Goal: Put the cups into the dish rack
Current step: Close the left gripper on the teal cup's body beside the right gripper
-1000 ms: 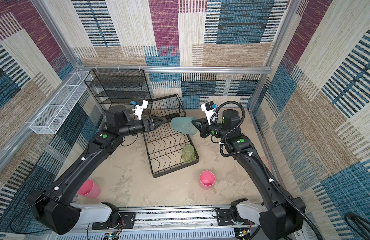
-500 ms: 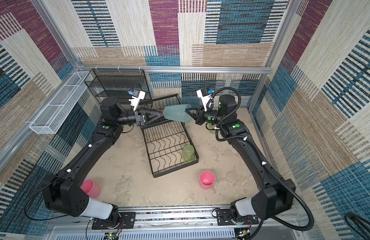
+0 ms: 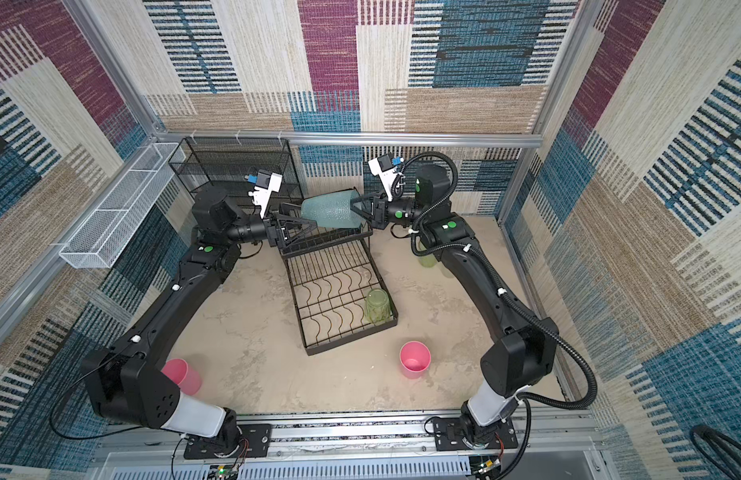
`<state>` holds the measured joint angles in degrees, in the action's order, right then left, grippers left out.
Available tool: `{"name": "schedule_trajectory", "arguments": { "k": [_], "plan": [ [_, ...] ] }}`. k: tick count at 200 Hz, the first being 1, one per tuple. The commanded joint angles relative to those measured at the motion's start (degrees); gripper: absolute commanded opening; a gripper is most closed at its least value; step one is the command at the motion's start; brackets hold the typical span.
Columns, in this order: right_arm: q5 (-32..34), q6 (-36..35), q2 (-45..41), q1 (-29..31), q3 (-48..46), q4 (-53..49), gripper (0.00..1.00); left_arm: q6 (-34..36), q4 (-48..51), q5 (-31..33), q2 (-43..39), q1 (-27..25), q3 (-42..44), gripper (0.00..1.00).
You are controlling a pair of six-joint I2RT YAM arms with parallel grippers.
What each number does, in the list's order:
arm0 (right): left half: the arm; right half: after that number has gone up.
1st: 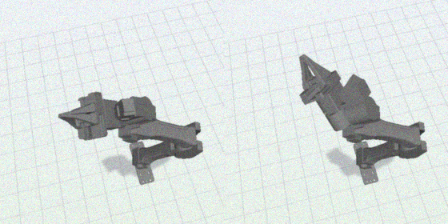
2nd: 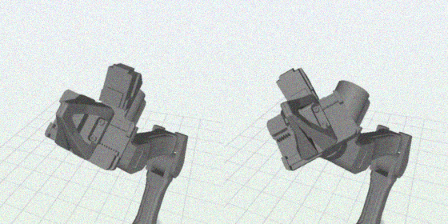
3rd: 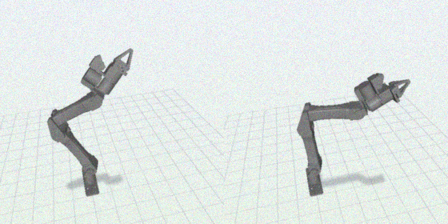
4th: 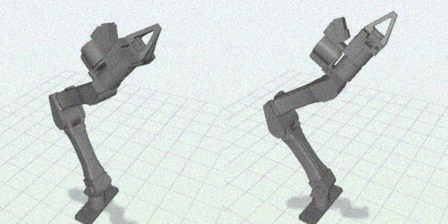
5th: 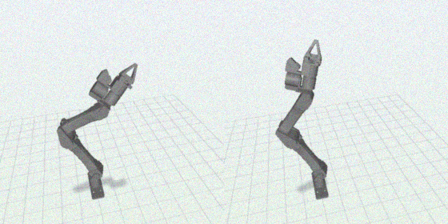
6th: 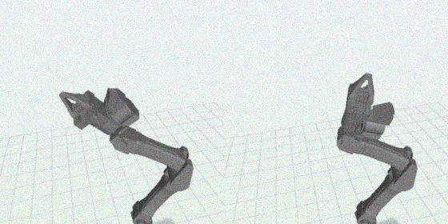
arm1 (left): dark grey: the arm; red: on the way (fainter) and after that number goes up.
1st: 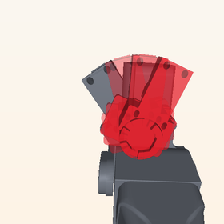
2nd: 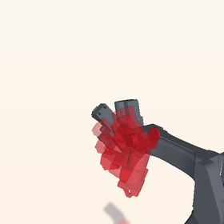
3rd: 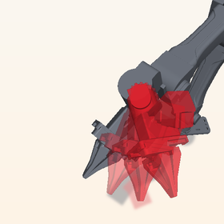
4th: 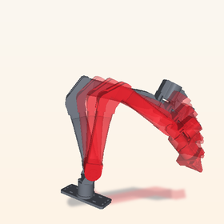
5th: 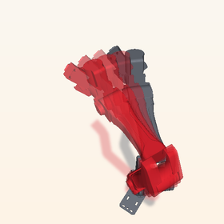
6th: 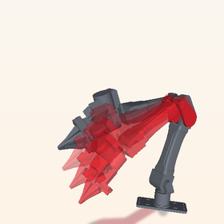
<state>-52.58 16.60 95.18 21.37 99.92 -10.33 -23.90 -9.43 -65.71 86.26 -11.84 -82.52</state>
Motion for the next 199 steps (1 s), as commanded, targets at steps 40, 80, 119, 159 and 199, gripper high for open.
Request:
{"name": "schedule_trajectory", "arguments": {
  "k": [40, 80, 119, 159, 199],
  "plan": [
    [-6.39, -1.05, 4.97, 0.94, 6.77, -2.80, 0.00, 2.57, -2.15, -3.88, 2.42, 0.33, -3.96, 0.89],
    [-7.06, -1.44, 7.30, 1.00, 9.36, -3.53, 0.00, -3.66, -9.74, -7.03, 5.15, 0.33, -5.37, 0.85],
    [-8.03, -1.20, 9.37, 0.96, 12.25, -3.95, 0.00, -10.79, -18.80, -8.20, 6.96, 0.32, -4.71, 0.81],
    [-8.75, -0.71, 11.62, 0.93, 15.38, -4.80, 0.03, -11.84, -20.55, -7.55, 6.82, 0.32, -3.83, 0.72],
    [-9.07, 0.82, 13.59, 0.94, 17.53, -4.42, 0.13, -12.70, -21.24, -5.85, 6.02, 0.39, -3.26, 0.62]
  ]
}}
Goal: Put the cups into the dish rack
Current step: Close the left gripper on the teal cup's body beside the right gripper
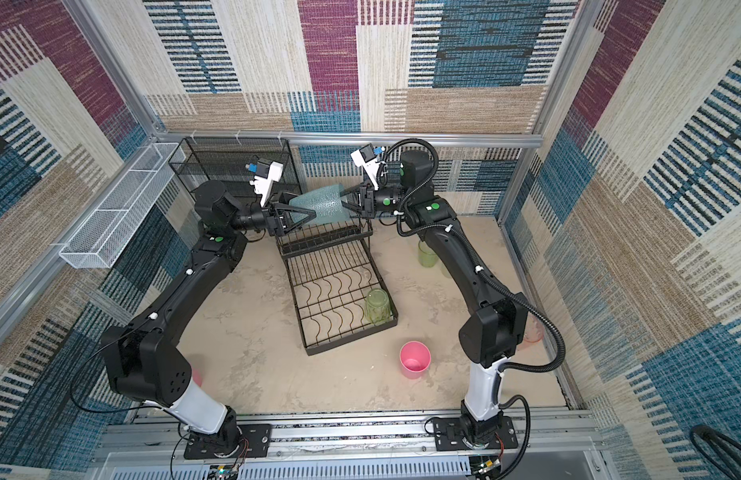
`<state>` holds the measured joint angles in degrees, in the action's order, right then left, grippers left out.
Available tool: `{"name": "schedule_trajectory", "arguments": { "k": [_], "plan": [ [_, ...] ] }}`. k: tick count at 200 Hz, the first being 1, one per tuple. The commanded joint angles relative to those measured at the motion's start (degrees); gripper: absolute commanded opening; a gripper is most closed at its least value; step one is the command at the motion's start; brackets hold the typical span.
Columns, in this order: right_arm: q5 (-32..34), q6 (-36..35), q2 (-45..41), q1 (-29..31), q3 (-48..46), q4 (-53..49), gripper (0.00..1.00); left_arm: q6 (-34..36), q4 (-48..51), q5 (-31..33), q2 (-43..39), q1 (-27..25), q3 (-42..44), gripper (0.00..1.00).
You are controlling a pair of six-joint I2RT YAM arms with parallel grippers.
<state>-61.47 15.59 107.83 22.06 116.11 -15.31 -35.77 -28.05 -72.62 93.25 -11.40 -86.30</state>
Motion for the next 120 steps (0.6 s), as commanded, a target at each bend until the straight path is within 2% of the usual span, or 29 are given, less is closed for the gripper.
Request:
{"name": "schedule_trajectory", "arguments": {
  "k": [1, 31, 71, 120],
  "plan": [
    [-0.15, 1.92, 1.01, 0.26, 1.42, 0.55, 0.13, -0.81, -2.58, 1.15, -0.97, -0.04, 0.56, 0.62],
    [0.22, 3.02, 1.49, 0.23, 2.10, 1.21, 0.18, 1.05, -0.54, 3.79, -1.58, -0.03, 1.31, 0.60],
    [1.72, 3.60, 1.42, 0.13, 2.02, 1.33, 0.39, 0.74, -0.42, 6.74, -2.38, 0.19, 2.46, 0.57],
    [4.52, 4.86, 0.11, -0.46, -0.38, 2.89, 0.48, 0.87, 3.19, 11.48, -4.56, 0.94, 5.11, 0.57]
  ]
}}
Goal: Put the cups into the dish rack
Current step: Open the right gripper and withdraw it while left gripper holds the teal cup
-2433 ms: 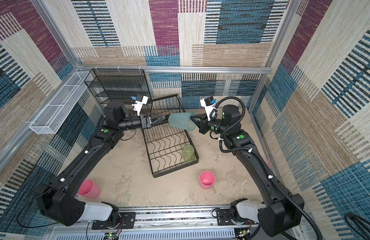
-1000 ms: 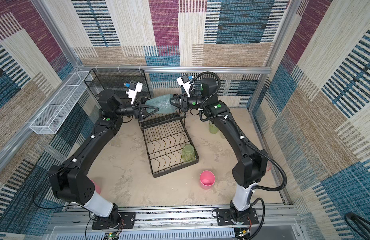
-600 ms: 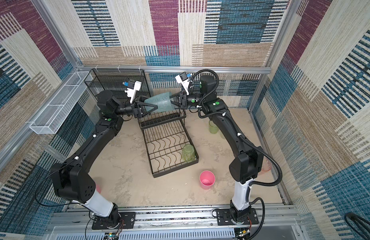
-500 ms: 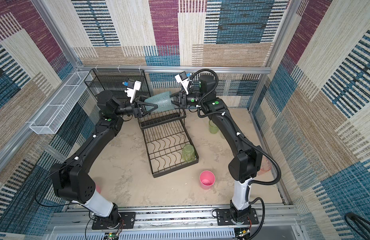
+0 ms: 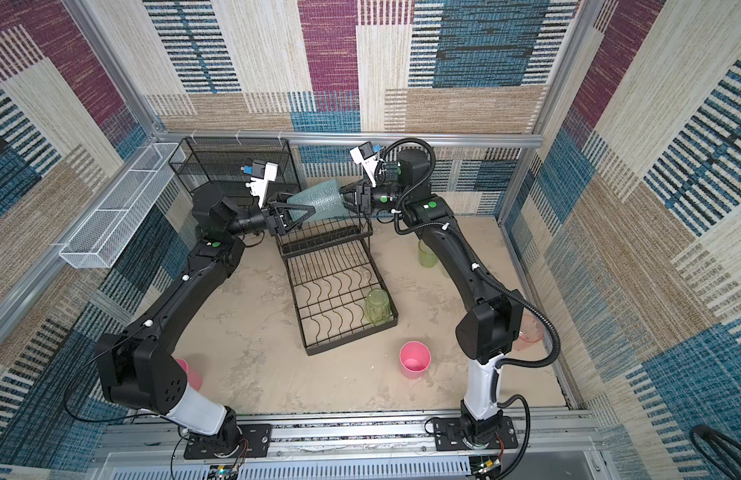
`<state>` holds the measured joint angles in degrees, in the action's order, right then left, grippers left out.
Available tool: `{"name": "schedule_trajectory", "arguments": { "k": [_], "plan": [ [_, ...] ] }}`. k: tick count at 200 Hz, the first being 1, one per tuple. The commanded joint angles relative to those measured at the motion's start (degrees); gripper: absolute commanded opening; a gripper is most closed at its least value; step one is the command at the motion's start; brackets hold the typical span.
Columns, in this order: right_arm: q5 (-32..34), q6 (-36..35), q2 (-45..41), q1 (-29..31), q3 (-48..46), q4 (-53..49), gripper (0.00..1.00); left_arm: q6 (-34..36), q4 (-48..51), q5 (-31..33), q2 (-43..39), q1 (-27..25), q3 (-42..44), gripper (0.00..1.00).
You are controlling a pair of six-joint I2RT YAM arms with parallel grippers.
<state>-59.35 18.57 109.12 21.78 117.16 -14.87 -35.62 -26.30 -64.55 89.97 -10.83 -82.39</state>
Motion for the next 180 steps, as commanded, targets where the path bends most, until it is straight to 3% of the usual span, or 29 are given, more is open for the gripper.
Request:
{"name": "schedule_trajectory", "arguments": {
  "k": [1, 64, 124, 180],
  "plan": [
    [2.44, 1.90, -1.23, -0.21, -1.60, 2.55, 0.48, 0.76, 1.61, 3.48, -1.33, 0.41, 1.28, 0.57],
    [8.40, 3.01, -4.54, -1.56, -6.25, 4.85, 0.56, 4.48, 9.37, 8.94, -5.37, 0.81, 6.33, 0.57],
    [28.24, 0.79, -11.18, -2.53, -13.95, 2.14, 0.58, 8.28, 22.29, 14.71, -8.71, 0.81, 6.98, 0.58],
    [40.09, -1.15, -18.26, -3.40, -22.10, -0.79, 0.57, 15.46, 37.67, 20.13, -14.31, -0.90, 7.50, 0.58]
  ]
}}
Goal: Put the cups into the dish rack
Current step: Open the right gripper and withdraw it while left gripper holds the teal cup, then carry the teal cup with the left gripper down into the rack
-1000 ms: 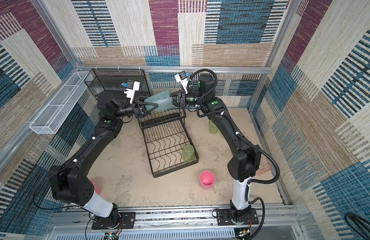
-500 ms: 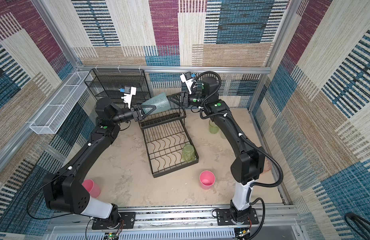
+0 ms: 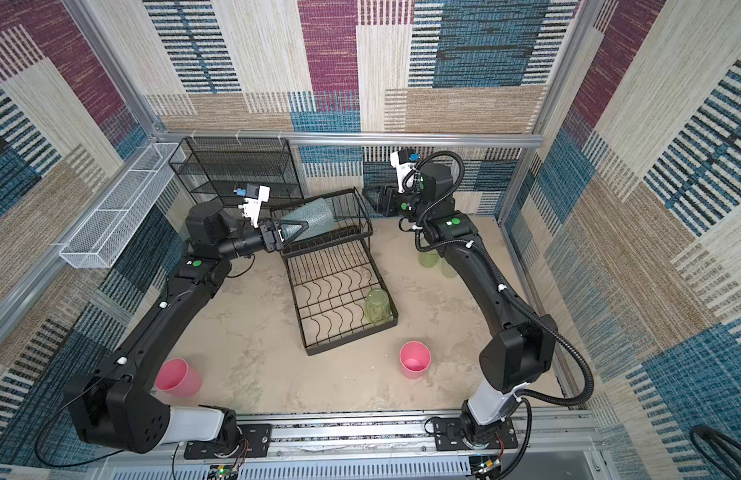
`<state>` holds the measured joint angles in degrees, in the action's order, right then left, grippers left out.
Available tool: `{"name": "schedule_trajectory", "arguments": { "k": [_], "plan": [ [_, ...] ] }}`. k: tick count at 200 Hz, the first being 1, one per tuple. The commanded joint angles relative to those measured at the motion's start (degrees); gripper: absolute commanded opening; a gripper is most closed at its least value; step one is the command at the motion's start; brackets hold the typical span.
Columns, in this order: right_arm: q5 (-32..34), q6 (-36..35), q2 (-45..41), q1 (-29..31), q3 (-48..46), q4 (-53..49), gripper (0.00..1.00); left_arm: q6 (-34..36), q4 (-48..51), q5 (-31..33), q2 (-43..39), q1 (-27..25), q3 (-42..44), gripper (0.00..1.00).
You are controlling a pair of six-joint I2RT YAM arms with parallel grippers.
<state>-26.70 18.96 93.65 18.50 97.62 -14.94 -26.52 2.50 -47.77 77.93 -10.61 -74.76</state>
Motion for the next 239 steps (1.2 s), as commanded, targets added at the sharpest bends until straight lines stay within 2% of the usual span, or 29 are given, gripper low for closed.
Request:
{"name": "schedule_trajectory", "arguments": {
  "k": [1, 48, 63, 116, 165, 239],
  "plan": [
    [7.44, -1.54, -2.78, -0.12, -2.56, -0.72, 0.57, 6.56, 9.20, 3.50, -2.35, -1.28, -0.17, 0.58],
    [16.03, -3.43, -9.61, -0.39, -10.07, -3.45, 0.58, 17.46, 25.16, 12.73, -5.81, -8.05, -1.34, 0.59],
    [17.56, -3.63, -12.22, -0.68, -13.03, -3.69, 0.57, 20.21, 29.10, 14.11, -6.23, -10.49, -1.26, 0.60],
    [21.14, -3.98, -19.55, -1.72, -21.17, -4.47, 0.57, 26.97, 38.50, 26.99, -4.87, -18.93, -1.09, 0.60],
    [23.52, -4.00, -23.92, -2.36, -27.97, -3.98, 0.57, 30.15, 43.69, 35.31, 1.63, -25.58, -3.40, 0.60],
    [26.33, -5.25, -26.75, -4.54, -31.77, -3.83, 0.57, 32.03, 51.37, 45.48, 13.93, -31.33, -11.85, 0.61]
  ]
}}
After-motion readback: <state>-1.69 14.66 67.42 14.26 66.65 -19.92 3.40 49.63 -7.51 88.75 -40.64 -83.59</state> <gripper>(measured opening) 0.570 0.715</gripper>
